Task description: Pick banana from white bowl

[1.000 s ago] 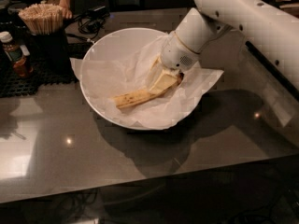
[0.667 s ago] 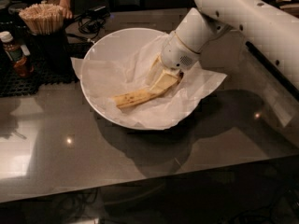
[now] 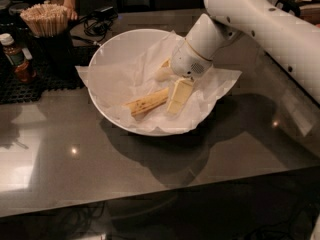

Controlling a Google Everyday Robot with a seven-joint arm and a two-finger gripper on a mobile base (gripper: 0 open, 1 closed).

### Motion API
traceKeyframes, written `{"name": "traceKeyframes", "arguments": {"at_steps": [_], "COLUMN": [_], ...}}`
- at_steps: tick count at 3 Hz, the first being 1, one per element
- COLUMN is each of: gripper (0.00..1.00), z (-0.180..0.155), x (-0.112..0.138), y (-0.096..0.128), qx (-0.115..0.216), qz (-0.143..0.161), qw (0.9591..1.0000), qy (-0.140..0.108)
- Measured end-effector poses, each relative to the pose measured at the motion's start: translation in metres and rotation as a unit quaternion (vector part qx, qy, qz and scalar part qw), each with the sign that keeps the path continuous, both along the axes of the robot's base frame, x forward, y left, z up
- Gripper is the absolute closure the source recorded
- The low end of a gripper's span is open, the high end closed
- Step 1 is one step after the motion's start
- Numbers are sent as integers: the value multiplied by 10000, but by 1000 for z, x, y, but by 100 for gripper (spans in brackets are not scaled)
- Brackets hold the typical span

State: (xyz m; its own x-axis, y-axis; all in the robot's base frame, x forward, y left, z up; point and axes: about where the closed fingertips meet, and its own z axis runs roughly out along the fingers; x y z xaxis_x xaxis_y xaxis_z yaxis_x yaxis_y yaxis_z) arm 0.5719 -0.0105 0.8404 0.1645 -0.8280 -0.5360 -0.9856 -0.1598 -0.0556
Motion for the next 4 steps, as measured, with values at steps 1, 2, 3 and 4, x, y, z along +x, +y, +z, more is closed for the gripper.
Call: {"name": "traceKeyframes", "arguments": {"at_steps": [1,2,3,4], "gripper": [37,59,82,100], "z": [-1,-5,-13,-15], "x": [0,0,1,1], "y": [0,-1,-5,-8], "qx": [2,12,27,74], "qz": [1,-7,-79,-116], "qw": [10000,10000,9999,9999], "qy": [7,17,63,76]}}
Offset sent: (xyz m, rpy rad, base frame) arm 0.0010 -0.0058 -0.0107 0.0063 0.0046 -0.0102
